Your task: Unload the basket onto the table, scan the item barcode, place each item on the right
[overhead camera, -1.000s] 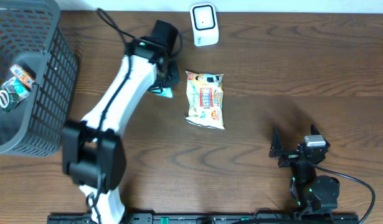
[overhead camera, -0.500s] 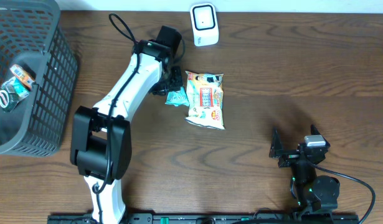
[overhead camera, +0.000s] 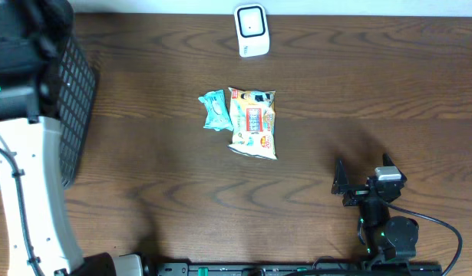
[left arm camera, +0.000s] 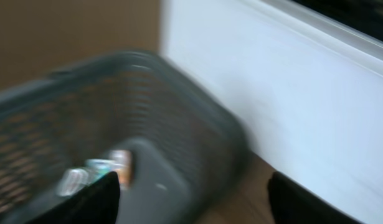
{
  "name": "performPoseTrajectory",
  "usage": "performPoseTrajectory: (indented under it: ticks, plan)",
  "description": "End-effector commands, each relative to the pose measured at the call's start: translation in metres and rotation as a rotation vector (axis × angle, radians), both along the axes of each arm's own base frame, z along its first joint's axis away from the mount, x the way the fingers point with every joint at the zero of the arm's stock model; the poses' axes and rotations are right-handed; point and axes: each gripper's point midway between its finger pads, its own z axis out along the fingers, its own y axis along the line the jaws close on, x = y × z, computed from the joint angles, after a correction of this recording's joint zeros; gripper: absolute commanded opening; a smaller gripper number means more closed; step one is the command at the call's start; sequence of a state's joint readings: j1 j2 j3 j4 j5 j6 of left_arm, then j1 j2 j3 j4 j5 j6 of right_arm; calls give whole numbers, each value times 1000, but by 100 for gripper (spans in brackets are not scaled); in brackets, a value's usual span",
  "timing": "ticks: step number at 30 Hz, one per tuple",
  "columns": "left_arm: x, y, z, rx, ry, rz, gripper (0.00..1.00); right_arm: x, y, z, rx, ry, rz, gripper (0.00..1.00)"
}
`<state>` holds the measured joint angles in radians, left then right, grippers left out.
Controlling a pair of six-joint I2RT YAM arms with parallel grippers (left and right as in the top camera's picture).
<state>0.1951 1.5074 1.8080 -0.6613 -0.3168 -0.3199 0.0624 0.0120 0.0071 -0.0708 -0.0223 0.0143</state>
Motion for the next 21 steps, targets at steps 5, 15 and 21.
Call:
performPoseTrajectory:
  ticks: [5, 15, 21]
  plan:
    - [-21, 119, -60, 0, 157, 301, 78, 0, 0, -1, -5, 0, 0, 99]
    - [-15, 191, -213, 9, 622, 261, 78, 0, 0, -1, -5, 0, 0, 99]
    - [-14, 202, -278, -47, 733, 257, 78, 0, 0, -1, -5, 0, 0, 99]
